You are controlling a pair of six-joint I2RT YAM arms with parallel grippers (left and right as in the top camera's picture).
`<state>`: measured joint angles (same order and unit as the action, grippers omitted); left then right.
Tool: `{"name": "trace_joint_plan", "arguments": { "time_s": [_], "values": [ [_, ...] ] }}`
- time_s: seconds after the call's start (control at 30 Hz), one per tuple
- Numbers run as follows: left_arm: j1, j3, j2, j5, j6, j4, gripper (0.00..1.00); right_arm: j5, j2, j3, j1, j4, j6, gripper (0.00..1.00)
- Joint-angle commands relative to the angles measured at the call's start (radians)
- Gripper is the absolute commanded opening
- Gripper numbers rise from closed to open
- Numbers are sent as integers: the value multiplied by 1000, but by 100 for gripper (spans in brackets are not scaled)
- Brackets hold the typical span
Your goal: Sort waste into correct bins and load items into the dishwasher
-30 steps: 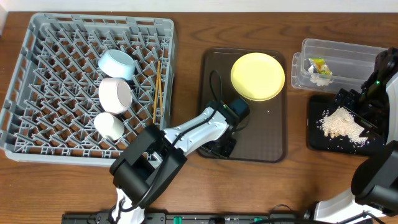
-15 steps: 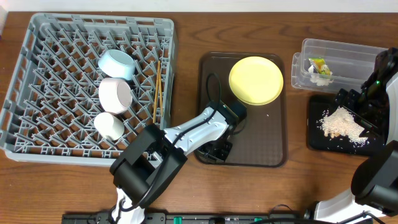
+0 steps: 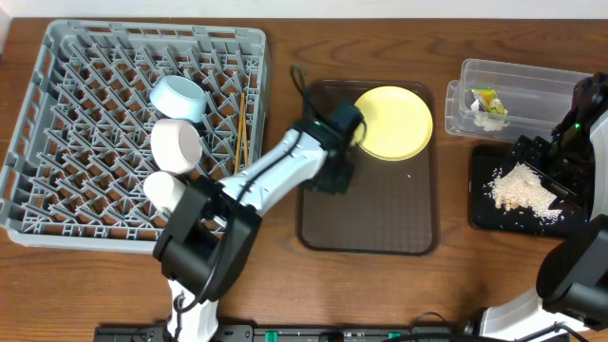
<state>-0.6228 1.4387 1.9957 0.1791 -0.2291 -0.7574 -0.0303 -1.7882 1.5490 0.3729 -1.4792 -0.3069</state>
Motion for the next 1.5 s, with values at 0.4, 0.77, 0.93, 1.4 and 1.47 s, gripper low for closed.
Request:
{"name": "trace_joint_plan", "arguments": {
  "time_s": [0.4, 0.77, 0.93, 1.4, 1.47],
  "values": [
    [120, 4, 88, -14, -1, 85, 14, -4, 24, 1, 0, -2, -6, 99],
    [123, -5, 103, -163, 3, 59, 11, -4, 24, 1, 1, 0, -6, 99],
    [123, -5, 103, -173, -23, 44, 6, -4, 24, 1, 1, 0, -6, 99],
    [123, -5, 103, -262, -133, 6, 6, -4, 24, 1, 1, 2, -6, 99],
    [123, -5, 103, -272, -140, 1, 6, -4, 24, 1, 1, 2, -6, 99]
  ]
}}
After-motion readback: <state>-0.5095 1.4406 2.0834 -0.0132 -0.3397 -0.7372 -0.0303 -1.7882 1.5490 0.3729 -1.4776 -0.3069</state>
